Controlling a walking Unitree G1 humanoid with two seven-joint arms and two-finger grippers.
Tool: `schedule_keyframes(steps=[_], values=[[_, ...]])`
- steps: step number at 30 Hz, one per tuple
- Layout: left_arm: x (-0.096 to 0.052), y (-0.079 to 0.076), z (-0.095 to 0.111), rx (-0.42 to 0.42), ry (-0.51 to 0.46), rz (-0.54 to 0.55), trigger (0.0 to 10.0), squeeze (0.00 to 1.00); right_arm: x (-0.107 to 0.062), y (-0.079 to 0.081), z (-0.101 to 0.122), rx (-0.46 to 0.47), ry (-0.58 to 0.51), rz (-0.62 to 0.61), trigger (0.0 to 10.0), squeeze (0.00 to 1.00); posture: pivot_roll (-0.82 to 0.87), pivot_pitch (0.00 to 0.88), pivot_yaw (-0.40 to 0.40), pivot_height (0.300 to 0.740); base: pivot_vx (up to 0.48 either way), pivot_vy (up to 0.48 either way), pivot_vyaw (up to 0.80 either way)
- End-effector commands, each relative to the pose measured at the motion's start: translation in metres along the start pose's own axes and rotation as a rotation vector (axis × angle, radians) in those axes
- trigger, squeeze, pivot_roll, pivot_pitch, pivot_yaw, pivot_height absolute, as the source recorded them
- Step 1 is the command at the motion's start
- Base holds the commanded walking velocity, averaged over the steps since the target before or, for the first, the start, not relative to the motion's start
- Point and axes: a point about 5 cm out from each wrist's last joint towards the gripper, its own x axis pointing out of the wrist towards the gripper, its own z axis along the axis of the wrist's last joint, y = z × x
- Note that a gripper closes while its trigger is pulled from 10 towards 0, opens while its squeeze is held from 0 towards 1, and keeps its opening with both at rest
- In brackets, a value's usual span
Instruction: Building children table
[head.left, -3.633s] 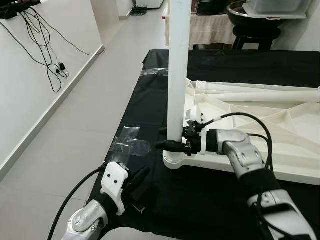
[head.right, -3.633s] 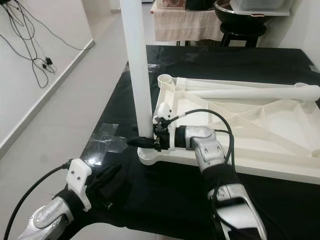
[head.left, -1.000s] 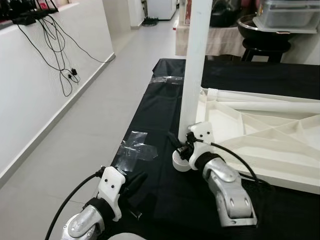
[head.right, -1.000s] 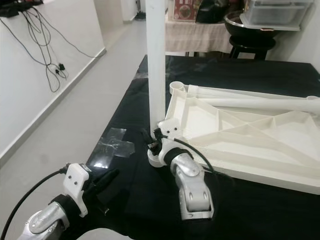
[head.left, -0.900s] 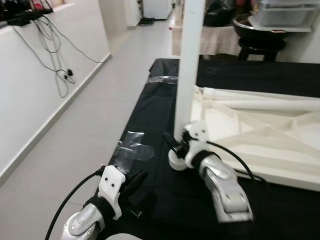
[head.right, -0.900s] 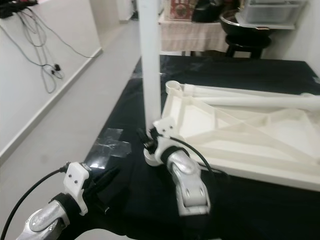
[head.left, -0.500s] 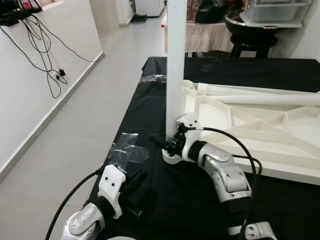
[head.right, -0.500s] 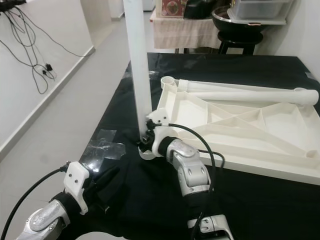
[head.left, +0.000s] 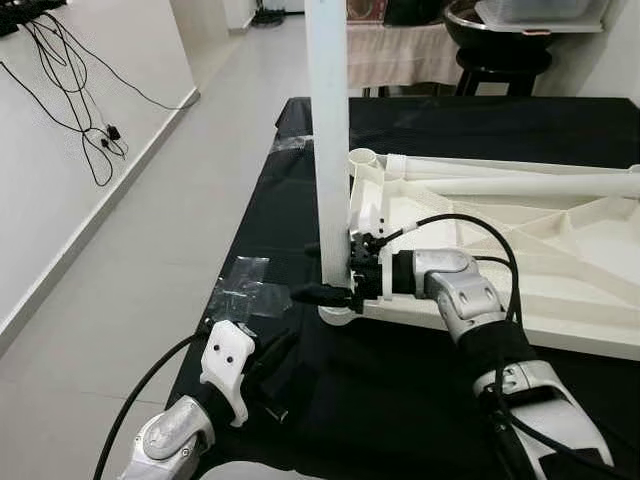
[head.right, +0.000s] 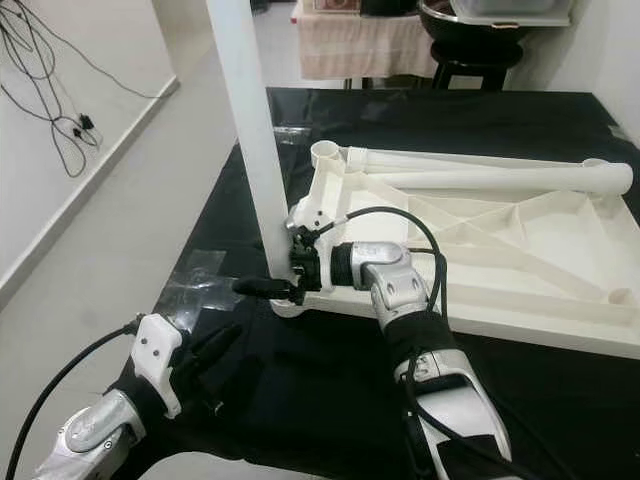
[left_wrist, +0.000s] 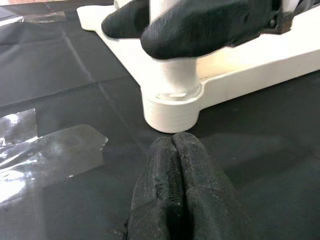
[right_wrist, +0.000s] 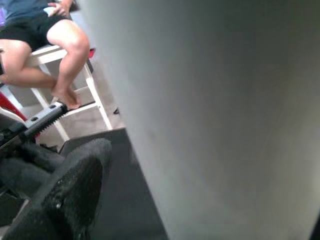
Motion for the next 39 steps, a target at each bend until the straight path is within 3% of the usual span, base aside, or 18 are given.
schedule_keyframes(steps=[1,2,4,10,16,18,19,20,21,22,23,24,32,33,36,37,38,39], values=[[-0.003,-0.001,-0.003,-0.001,0.016,0.005,10.0,0.0,0.008,0.005,-0.002,0.018,0.016,0.098,4.1,0.0,0.02,0.131,0.031,0.74,0.0,0.0,0.0],[-0.003,-0.001,-0.003,-0.001,0.016,0.005,10.0,0.0,0.008,0.005,-0.002,0.018,0.016,0.098,4.1,0.0,0.02,0.131,0.031,0.74,0.0,0.0,0.0],[-0.003,-0.001,-0.003,-0.001,0.017,0.005,10.0,0.0,0.006,0.003,-0.003,0.023,0.017,0.111,0.0,0.0,0.02,0.134,0.029,0.74,0.0,0.0,0.0],[-0.003,-0.002,-0.003,-0.001,0.016,0.007,10.0,0.0,0.0,-0.001,-0.004,0.021,0.0,0.096,0.0,0.0,0.02,0.136,0.029,0.74,0.0,0.0,0.0],[-0.003,-0.002,-0.002,-0.005,0.014,0.006,10.0,0.0,-0.021,-0.006,-0.005,-0.036,-0.056,-0.094,0.0,0.0,0.01,0.143,0.029,0.74,0.0,0.0,0.0],[-0.004,-0.001,-0.002,-0.005,0.013,0.006,10.0,0.0,-0.025,-0.004,-0.016,-0.021,-0.06,-0.311,0.0,0.0,0.0,0.145,0.02,0.74,0.0,0.0,0.0],[-0.004,-0.001,-0.002,-0.005,0.013,0.006,10.0,0.0,-0.025,-0.004,-0.016,-0.021,-0.06,-0.311,0.0,0.0,0.0,0.145,0.02,0.74,0.0,0.0,0.0],[-0.004,0.0,-0.002,-0.004,0.013,0.006,10.0,0.0,-0.024,-0.002,-0.025,0.005,-0.065,-0.505,0.0,0.0,0.0,0.146,0.018,0.74,0.0,0.0,0.0],[-0.004,0.0,-0.002,-0.004,0.013,0.006,10.0,0.0,-0.024,-0.002,-0.025,0.005,-0.065,-0.505,0.0,0.0,0.0,0.146,0.018,0.74,0.0,0.0,0.0],[-0.004,0.002,-0.001,-0.002,0.011,0.008,10.0,0.0,-0.019,0.01,-0.042,0.093,-0.048,-0.774,0.0,0.0,-0.01,0.152,0.025,0.74,0.0,0.0,0.0],[-0.004,0.003,-0.001,0.0,0.012,0.009,10.0,0.0,-0.008,0.032,-0.055,0.124,-0.015,-0.864,0.0,0.0,0.0,0.158,0.05,0.74,0.0,0.0,0.0],[-0.005,0.005,-0.001,0.005,0.015,0.008,10.0,0.0,-0.004,0.04,-0.052,0.102,-0.026,-0.906,0.0,0.0,-0.01,0.146,0.062,0.74,0.0,0.0,0.0],[-0.003,0.006,-0.002,0.002,0.02,-0.006,10.0,0.0,-0.002,0.035,-0.049,0.085,-0.03,-0.885,0.0,0.0,-0.01,0.138,0.047,0.74,0.0,0.0,0.0],[-0.003,0.006,-0.002,0.002,0.019,0.0,10.0,0.0,0.0,0.036,-0.051,0.087,-0.017,-0.873,8.2,0.0,-0.01,0.137,0.045,0.74,0.0,0.0,0.0],[-0.004,0.006,-0.002,0.002,0.017,0.005,10.0,0.0,0.002,0.038,-0.052,0.083,-0.01,-0.862,8.2,0.0,0.0,0.137,0.043,0.74,0.0,0.0,0.0],[-0.004,0.006,-0.002,0.004,0.015,0.014,10.0,0.0,0.007,0.041,-0.047,0.096,-0.038,-0.808,10.0,0.0,0.01,0.132,0.034,0.74,0.0,0.0,0.0],[-0.004,0.006,-0.002,0.004,0.015,0.014,10.0,0.0,0.007,0.041,-0.047,0.096,-0.038,-0.808,10.0,0.0,0.01,0.132,0.034,0.74,0.0,0.0,0.0],[-0.004,0.006,-0.002,0.006,0.014,0.02,10.0,0.0,0.01,0.043,-0.042,0.105,-0.066,-0.765,10.0,0.3,0.01,0.132,0.033,0.74,0.0,0.0,0.0]])
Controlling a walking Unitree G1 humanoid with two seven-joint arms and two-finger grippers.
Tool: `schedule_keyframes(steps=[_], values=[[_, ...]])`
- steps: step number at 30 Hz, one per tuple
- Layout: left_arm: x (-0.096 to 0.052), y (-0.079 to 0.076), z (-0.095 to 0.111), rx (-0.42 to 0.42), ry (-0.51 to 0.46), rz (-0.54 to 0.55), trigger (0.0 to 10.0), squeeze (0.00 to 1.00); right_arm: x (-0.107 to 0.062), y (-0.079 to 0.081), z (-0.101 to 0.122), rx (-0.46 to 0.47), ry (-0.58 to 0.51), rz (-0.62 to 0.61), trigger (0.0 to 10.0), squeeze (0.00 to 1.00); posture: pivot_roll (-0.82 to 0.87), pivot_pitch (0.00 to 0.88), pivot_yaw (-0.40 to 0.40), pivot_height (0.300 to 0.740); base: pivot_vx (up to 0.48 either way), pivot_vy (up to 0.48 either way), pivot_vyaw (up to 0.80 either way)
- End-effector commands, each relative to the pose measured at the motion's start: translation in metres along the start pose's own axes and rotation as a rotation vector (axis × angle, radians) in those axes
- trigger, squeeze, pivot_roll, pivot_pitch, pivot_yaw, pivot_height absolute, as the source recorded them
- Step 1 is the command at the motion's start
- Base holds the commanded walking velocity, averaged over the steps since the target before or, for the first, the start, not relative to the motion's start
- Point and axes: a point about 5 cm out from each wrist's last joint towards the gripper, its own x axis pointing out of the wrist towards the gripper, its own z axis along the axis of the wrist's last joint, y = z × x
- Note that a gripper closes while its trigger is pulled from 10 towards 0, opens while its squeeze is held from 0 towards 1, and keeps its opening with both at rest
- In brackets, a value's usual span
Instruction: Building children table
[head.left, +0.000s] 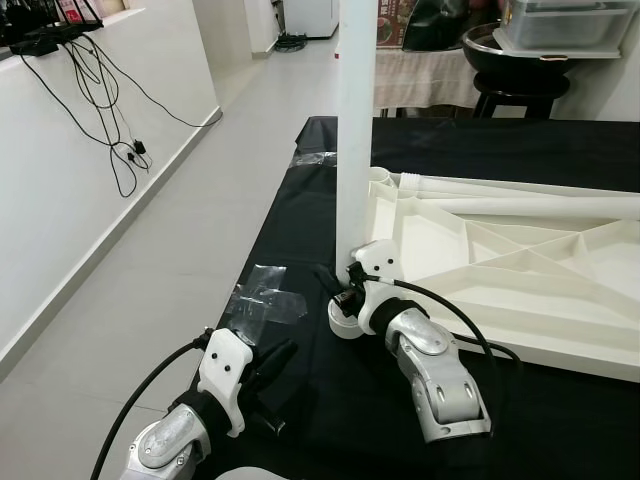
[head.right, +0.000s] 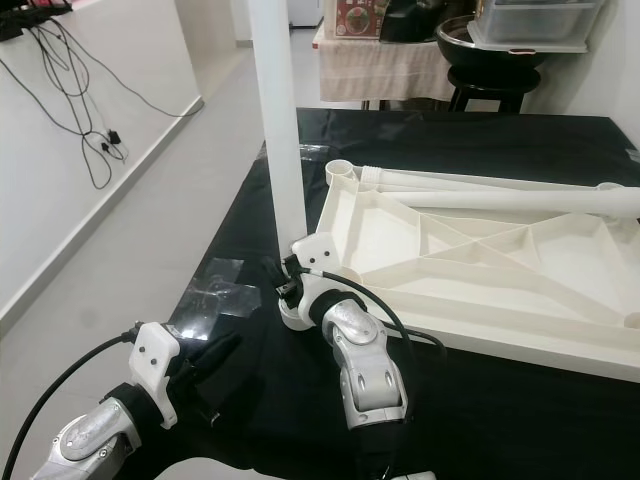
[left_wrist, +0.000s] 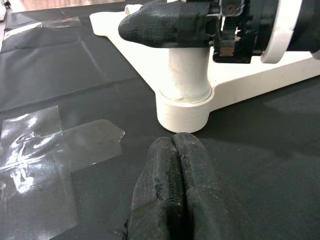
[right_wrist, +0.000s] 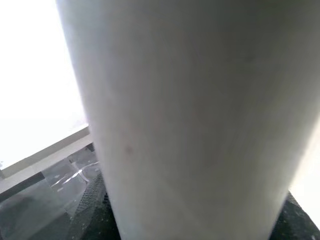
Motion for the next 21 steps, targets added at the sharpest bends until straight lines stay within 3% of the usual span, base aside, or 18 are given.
schedule_keyframes(steps=[1,2,4,9,10,11,12,16,17,21], values=[[-0.003,0.001,-0.004,-0.003,0.015,0.019,10.0,0.0,-0.003,0.004,-0.022,0.074,0.109,0.038,10.0,0.3,0.01,0.132,0.033,0.74,0.0,0.0,0.0],[-0.003,0.001,-0.004,-0.003,0.015,0.019,10.0,0.0,-0.001,0.012,-0.01,0.095,0.057,0.162,10.0,1.0,0.01,0.126,0.031,0.74,0.0,0.0,0.0],[-0.002,-0.001,-0.005,-0.005,0.015,0.016,10.0,0.0,-0.001,0.019,0.006,0.099,-0.003,0.378,10.0,1.0,0.01,0.121,0.03,0.74,0.0,0.0,0.0],[-0.002,-0.001,-0.005,-0.005,0.015,0.014,10.0,0.0,-0.001,0.02,0.009,0.091,-0.015,0.432,10.0,1.0,0.01,0.121,0.03,0.74,0.0,0.0,0.0],[-0.001,-0.002,-0.006,-0.006,0.015,0.013,10.0,0.0,-0.001,0.018,0.011,0.074,-0.012,0.496,10.0,0.25,0.01,0.116,0.025,0.74,0.0,0.0,0.0],[-0.001,-0.002,-0.006,-0.006,0.015,0.013,10.0,0.0,-0.001,0.018,0.011,0.074,-0.012,0.496,10.0,0.25,0.01,0.116,0.025,0.74,0.0,0.0,0.0],[-0.001,-0.004,-0.006,-0.008,0.013,0.012,10.0,0.0,0.007,0.004,0.011,-0.023,0.043,0.678,10.0,0.0,0.03,0.113,0.02,0.74,0.0,0.0,0.0],[-0.001,-0.004,-0.006,-0.008,0.013,0.012,10.0,0.0,0.01,-0.002,0.012,-0.044,0.064,0.727,10.0,0.0,0.03,0.113,0.02,0.74,0.0,0.0,0.0],[-0.001,-0.005,-0.006,-0.009,0.012,0.013,10.0,0.0,0.017,-0.01,0.015,-0.058,0.084,0.734,0.0,0.0,0.03,0.119,0.016,0.74,0.0,0.0,0.0],[-0.001,-0.006,-0.005,-0.009,0.012,0.013,10.0,0.0,0.022,-0.015,0.018,-0.055,0.094,0.734,0.0,0.0,0.03,0.121,0.015,0.74,0.0,0.0,0.0]])
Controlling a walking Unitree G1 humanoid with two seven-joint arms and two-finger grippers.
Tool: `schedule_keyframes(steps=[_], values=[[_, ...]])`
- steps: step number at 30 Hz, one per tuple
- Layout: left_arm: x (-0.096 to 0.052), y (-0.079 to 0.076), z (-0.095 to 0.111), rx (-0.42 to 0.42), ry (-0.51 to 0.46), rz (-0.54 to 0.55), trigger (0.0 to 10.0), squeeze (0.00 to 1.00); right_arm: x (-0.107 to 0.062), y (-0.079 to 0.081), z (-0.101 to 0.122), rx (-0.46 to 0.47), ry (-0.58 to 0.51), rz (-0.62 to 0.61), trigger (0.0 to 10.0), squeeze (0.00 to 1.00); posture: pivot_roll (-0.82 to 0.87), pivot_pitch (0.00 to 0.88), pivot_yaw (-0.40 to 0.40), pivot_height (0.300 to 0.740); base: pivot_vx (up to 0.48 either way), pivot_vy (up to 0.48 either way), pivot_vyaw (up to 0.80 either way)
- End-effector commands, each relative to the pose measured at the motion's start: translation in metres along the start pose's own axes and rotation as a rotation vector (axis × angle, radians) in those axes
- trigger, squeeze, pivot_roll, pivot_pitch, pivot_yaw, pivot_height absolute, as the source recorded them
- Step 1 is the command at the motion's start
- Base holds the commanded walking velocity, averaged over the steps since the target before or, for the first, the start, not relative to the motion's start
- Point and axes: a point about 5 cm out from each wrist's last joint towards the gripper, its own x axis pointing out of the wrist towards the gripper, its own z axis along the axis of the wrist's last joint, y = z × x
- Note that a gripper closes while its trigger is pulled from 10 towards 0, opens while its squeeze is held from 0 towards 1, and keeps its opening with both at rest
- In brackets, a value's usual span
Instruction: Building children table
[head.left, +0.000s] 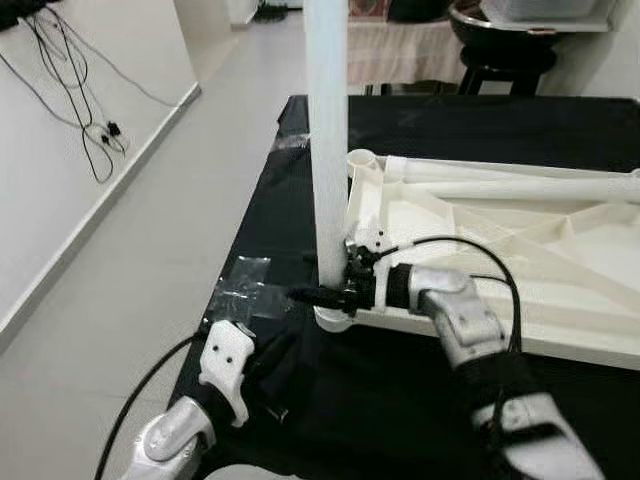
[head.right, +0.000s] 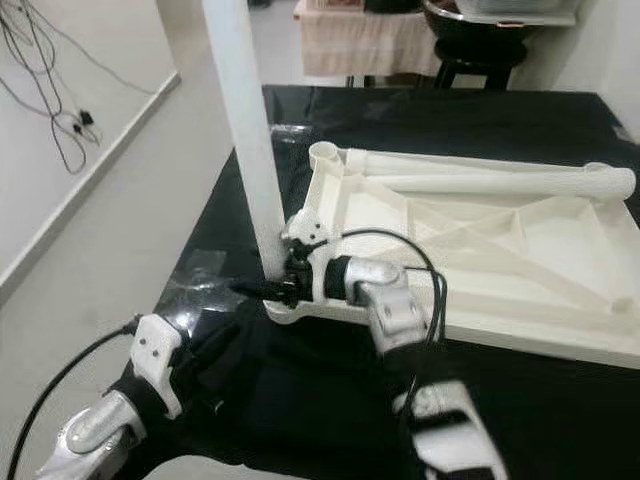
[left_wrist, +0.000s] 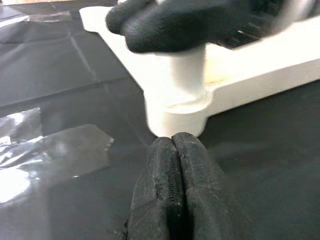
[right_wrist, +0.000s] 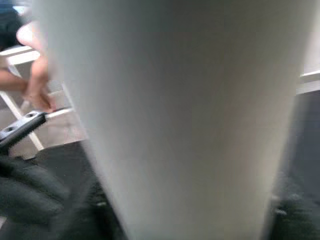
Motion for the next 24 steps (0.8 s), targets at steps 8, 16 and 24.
schedule_keyframes(steps=[8,16,24], values=[[-0.004,-0.003,-0.003,-0.003,0.016,0.009,10.0,0.0,-0.003,-0.008,-0.006,0.027,0.051,0.026,0.0,0.0,0.03,0.135,0.019,0.74,0.0,0.0,0.0],[-0.005,-0.001,-0.001,-0.007,0.014,0.007,10.0,0.0,-0.004,-0.008,-0.037,0.072,0.123,-0.512,0.0,0.0,0.01,0.15,0.021,0.74,0.0,0.0,0.0],[-0.001,0.005,-0.002,-0.007,0.019,-0.012,10.0,0.0,0.007,0.036,-0.043,0.116,0.073,-0.676,0.0,0.0,-0.02,0.138,0.049,0.74,0.0,0.0,0.0]])
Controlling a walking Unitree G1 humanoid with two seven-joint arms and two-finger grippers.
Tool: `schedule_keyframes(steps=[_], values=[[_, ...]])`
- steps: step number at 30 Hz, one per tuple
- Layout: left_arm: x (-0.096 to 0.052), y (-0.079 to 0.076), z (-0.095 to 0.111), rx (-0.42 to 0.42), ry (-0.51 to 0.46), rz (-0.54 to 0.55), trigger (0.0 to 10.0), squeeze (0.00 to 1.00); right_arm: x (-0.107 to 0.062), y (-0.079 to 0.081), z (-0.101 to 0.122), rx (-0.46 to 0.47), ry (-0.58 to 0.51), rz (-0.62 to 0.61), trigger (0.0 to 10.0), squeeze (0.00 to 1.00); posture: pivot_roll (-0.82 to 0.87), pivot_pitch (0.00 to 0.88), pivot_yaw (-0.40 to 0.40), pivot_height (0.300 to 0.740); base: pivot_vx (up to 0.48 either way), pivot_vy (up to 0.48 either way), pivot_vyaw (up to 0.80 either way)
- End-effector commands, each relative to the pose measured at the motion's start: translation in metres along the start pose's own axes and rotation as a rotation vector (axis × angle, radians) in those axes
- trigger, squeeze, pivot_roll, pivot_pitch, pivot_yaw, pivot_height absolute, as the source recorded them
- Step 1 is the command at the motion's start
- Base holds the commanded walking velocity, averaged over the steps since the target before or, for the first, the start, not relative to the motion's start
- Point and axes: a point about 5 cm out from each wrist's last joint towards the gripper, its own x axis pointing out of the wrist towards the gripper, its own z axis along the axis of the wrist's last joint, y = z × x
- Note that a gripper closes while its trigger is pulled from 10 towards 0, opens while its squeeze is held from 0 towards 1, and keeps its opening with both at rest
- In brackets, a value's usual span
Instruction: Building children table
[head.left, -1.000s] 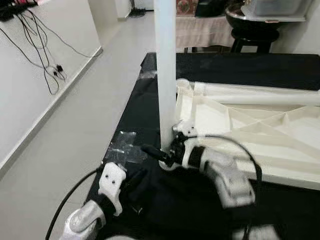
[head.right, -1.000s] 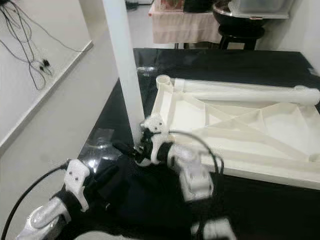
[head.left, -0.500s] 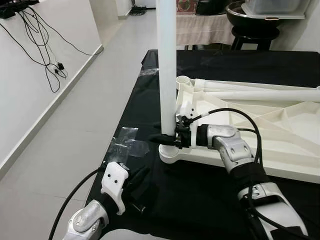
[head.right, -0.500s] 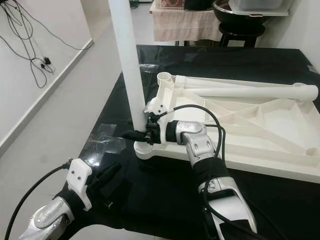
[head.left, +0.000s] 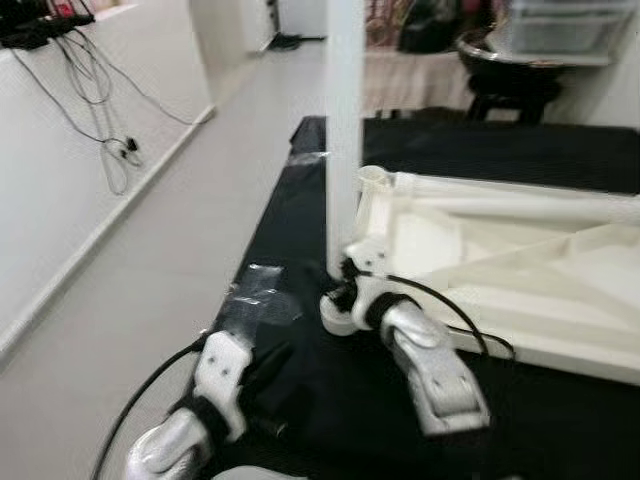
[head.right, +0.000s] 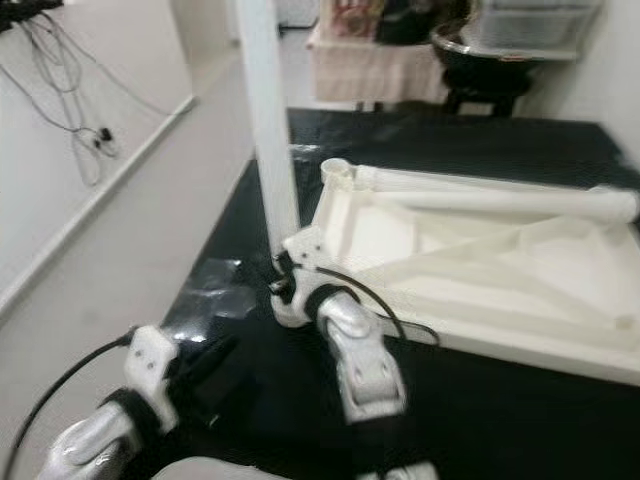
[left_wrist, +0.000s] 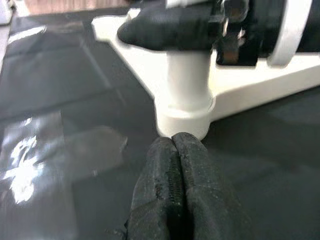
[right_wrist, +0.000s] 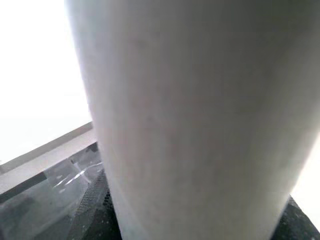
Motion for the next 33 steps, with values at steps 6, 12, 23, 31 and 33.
schedule_keyframes(steps=[6,12,23,31,33], values=[[-0.003,0.002,-0.008,-0.01,0.035,0.01,10.0,0.0,0.002,0.009,-0.023,0.055,0.12,0.148,10.0,0.0,-0.01,0.13,0.033,0.74,0.0,0.0,0.0],[-0.003,0.002,-0.007,-0.009,0.03,0.027,10.0,0.0,-0.001,0.014,-0.014,0.101,0.074,0.231,10.0,1.0,-0.02,0.133,0.024,0.74,0.0,0.0,0.0],[-0.003,0.002,-0.007,-0.002,0.04,0.04,10.0,0.0,-0.04,0.014,-0.009,0.18,-0.034,0.366,10.0,1.0,-0.05,0.137,0.032,0.74,0.0,0.0,0.0],[-0.003,0.005,-0.006,0.002,0.043,0.078,10.0,0.0,-0.05,0.012,-0.017,0.195,-0.016,0.349,10.0,1.0,-0.06,0.139,0.036,0.74,0.0,0.0,0.0],[-0.004,0.01,-0.006,0.008,0.049,0.126,10.0,0.0,-0.06,0.006,-0.021,0.203,-0.021,0.309,10.0,1.0,-0.07,0.141,0.039,0.74,0.0,0.0,0.0]])
